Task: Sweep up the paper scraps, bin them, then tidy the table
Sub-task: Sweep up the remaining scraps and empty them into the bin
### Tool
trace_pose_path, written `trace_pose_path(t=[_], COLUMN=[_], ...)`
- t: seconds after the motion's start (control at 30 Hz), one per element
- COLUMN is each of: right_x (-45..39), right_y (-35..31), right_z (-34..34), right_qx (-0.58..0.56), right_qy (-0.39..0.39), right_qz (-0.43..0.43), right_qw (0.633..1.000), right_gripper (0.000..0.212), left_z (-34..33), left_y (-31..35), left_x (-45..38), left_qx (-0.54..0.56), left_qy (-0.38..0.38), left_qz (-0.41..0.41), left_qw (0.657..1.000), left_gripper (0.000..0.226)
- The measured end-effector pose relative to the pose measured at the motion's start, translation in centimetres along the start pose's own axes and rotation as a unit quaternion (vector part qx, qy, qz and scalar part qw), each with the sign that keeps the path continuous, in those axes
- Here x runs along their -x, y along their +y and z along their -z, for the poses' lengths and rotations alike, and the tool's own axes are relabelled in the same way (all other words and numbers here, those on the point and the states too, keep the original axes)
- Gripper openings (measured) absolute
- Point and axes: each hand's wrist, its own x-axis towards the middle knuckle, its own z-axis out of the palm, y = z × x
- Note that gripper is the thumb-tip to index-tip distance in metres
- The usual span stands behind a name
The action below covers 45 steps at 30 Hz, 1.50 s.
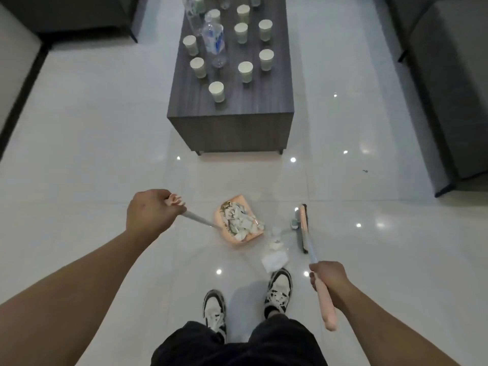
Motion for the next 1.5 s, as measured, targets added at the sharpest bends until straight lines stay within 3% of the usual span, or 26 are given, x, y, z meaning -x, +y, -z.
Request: trace_pose_path(t=[0.2, 0.37, 0.47, 0.6, 0.7, 0.83, 0.93, 1.03, 1.17, 1.33, 1.43, 1.5], right_x=[1.0, 2.7, 3.5, 5.6, 8.5, 12.5, 13.5, 13.1, 11.1, 10.6, 11.5, 12.4], right_y=[2.5, 5.5, 8.7, 14.2, 17.6, 19.8, 20.0, 19.6, 18.6, 19.6, 21.9, 23.2], right_z=[-6.1, -11.8, -15.3, -18.9, -19.9, -19.5, -18.1, -16.8, -16.2, -19.6, -23.6, -26.1], right_qx=[0.060, 0.118, 0.174, 0.227, 0.234, 0.194, 0.163, 0.134, 0.047, 0.033, 0.079, 0.095], right_qy=[-0.044, -0.079, -0.090, -0.095, -0.074, -0.024, 0.019, 0.061, 0.076, 0.016, -0.045, -0.081], right_qz=[0.013, 0.028, 0.039, 0.037, 0.040, 0.062, 0.073, 0.077, 0.040, -0.028, -0.031, -0.037], right_qw=[0.997, 0.989, 0.980, 0.969, 0.969, 0.979, 0.984, 0.986, 0.995, 0.999, 0.995, 0.991], right_gripper=[0.017, 0.013, 0.014, 0.034, 0.033, 0.016, 0.029, 0.049, 0.044, 0.004, 0.020, 0.017], left_z=[2.6, 3.9, 3.7, 3.6, 4.2, 4.6, 4.9, 5.7, 5.5, 3.8, 3.3, 3.1], left_y=[-8.0, -15.1, -19.8, -25.6, -28.7, -30.1, -30.7, -32.0, -33.6, -33.6, -33.0, -33.0], left_x=[3.3, 5.4, 7.1, 8.7, 9.5, 9.9, 10.2, 10.6, 11.6, 11.5, 10.6, 10.3], left_qx=[-0.014, -0.045, -0.059, -0.039, -0.018, -0.056, -0.080, -0.059, -0.040, -0.094, -0.098, -0.105], left_qy=[0.022, 0.015, -0.004, -0.011, -0.022, -0.036, -0.035, -0.032, -0.049, -0.027, -0.020, -0.015], left_qz=[0.052, 0.050, 0.037, 0.028, 0.025, -0.030, -0.041, 0.001, 0.029, -0.001, -0.012, -0.016], left_qw=[0.998, 0.998, 0.998, 0.999, 0.999, 0.997, 0.995, 0.998, 0.998, 0.995, 0.995, 0.994], left_gripper=[0.026, 0.022, 0.020, 0.019, 0.019, 0.021, 0.021, 0.020, 0.017, 0.017, 0.017, 0.018])
